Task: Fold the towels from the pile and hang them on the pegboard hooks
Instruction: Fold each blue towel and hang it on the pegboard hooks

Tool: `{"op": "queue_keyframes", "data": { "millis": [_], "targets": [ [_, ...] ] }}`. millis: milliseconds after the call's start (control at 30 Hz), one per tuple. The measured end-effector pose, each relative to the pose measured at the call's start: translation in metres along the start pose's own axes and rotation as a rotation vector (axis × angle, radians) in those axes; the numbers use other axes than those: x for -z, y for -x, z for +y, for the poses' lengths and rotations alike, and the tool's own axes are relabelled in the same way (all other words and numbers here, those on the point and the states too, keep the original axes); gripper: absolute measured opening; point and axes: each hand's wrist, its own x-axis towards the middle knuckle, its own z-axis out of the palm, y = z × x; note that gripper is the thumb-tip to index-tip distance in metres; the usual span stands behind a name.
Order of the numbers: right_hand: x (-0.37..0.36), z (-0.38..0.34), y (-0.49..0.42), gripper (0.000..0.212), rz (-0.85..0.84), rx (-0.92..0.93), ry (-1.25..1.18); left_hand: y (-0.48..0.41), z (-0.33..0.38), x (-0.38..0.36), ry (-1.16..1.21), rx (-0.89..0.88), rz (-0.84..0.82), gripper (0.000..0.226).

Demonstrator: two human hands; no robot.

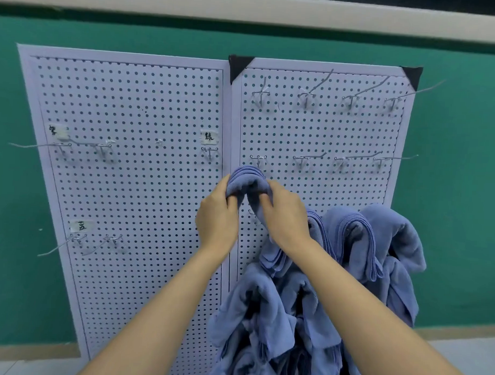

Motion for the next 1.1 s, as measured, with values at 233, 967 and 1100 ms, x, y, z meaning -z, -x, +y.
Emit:
{"op": "queue_keyframes", "data": {
  "millis": [233, 967, 1100],
  "targets": [
    [-0.030, 0.042, 0.023, 0.013, -0.155, -0.325, -0.119, 0.023, -0.024, -0.027, -0.095, 0.022, -0.319, 0.040],
    [-0.052, 0.068, 0.042, 0.010, -0.104, -0.353, -0.386, 0.040, 0.003, -0.031, 0.034, 0.018, -0.271, 0.031],
    [-0.050, 0.072, 0.045, 0.019, -0.133, -0.319, -0.393, 0.053, -0.009, -0.042, 0.346, 0.254, -0.286, 0.050]
  ]
}}
